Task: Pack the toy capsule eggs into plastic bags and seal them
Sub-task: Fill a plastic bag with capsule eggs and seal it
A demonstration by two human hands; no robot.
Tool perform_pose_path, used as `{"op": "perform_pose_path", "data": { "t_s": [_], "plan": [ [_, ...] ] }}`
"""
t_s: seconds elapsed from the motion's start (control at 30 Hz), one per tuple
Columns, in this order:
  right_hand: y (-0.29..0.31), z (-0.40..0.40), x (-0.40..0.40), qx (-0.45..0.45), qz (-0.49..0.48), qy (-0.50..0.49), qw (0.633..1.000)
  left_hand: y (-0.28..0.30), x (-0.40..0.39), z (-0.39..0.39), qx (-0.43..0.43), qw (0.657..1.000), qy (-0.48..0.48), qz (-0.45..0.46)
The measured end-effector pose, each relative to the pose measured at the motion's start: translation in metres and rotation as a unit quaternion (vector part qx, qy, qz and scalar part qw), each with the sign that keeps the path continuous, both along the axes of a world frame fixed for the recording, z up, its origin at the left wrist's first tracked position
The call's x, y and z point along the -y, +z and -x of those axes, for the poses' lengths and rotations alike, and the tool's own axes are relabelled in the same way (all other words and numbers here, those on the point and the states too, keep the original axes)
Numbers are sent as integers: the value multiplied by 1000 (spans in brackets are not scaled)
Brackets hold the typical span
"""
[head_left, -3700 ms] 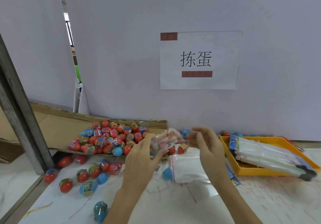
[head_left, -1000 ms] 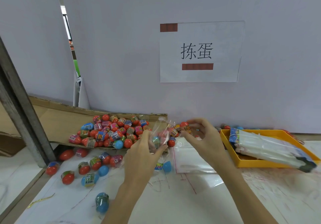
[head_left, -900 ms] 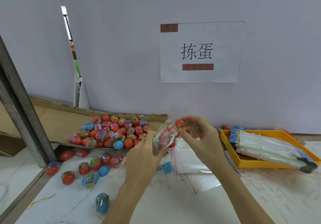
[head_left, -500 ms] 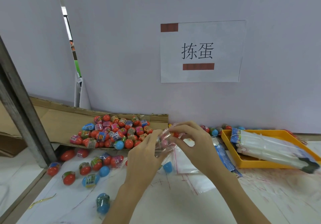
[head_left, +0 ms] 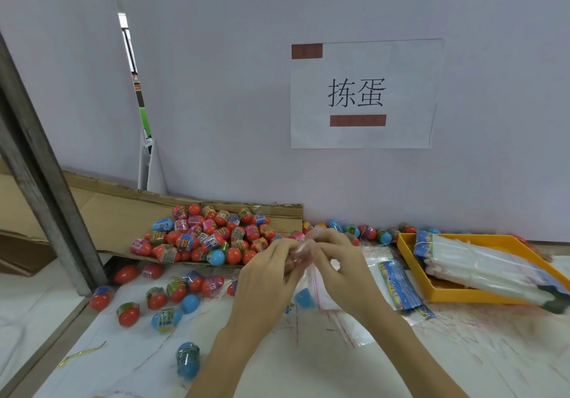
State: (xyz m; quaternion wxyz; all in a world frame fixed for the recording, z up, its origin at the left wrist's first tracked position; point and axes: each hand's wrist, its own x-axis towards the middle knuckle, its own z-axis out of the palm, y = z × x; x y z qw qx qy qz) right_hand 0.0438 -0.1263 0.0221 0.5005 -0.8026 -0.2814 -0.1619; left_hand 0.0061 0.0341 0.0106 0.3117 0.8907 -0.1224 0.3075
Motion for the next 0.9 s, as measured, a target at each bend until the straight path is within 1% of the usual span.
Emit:
{"op": "perform_pose_path", "data": {
  "t_s": [0.07,0.13,0.17,0.23,0.27,0.3,0.4,0.43,0.47,0.5,0.57,0.63,0.7,0.73,0.8,0.9],
  "plan": [
    [-2,3,-6,-39,-4,28,999,-2,0,-1,17,1000,-1,2],
    [-1,8,-11,-119,-56,56,990,-3,-1,-2,29,1000,4,3],
    [-1,9,-11,-140,-66,66,986,-4,-2,-3,27,1000,9,5],
    [0,10,-11,-124,-36,77,989,-3,-4,-4,6,1000,8,21],
    [2,11,-11,-97,-19,74,992,-4,-4,-5,-1,1000,2,27],
    [4,11,-10,-67,-24,66,995,-5,-5,-6,-4,999,-4,32],
    [10,4,-3,-27,-136,25,990,-6,-6,-10,8,997,11,72],
    [10,1,1,-24,-155,-5,988,-6,-7,-12,15,995,30,97],
    [8,-3,5,-26,-151,-37,987,-5,-9,-12,15,990,50,129],
    [5,-7,9,-29,-130,-65,989,-4,-11,-13,12,984,70,162],
    [-4,-14,14,-44,-40,-94,994,-3,-15,-13,10,971,98,216],
    [-18,-18,14,-57,88,-70,992,-4,-17,-12,14,963,110,247],
    [-29,-22,10,-57,216,-45,974,-4,-17,-12,13,956,99,276],
    [-33,-24,8,-56,252,-42,965,-4,-17,-12,9,953,91,289],
    [-38,-28,3,-50,281,-55,957,-3,-15,-12,7,952,85,294],
    [-44,-36,-2,-25,296,-102,950,-2,-14,-11,-13,948,74,309]
  ]
}}
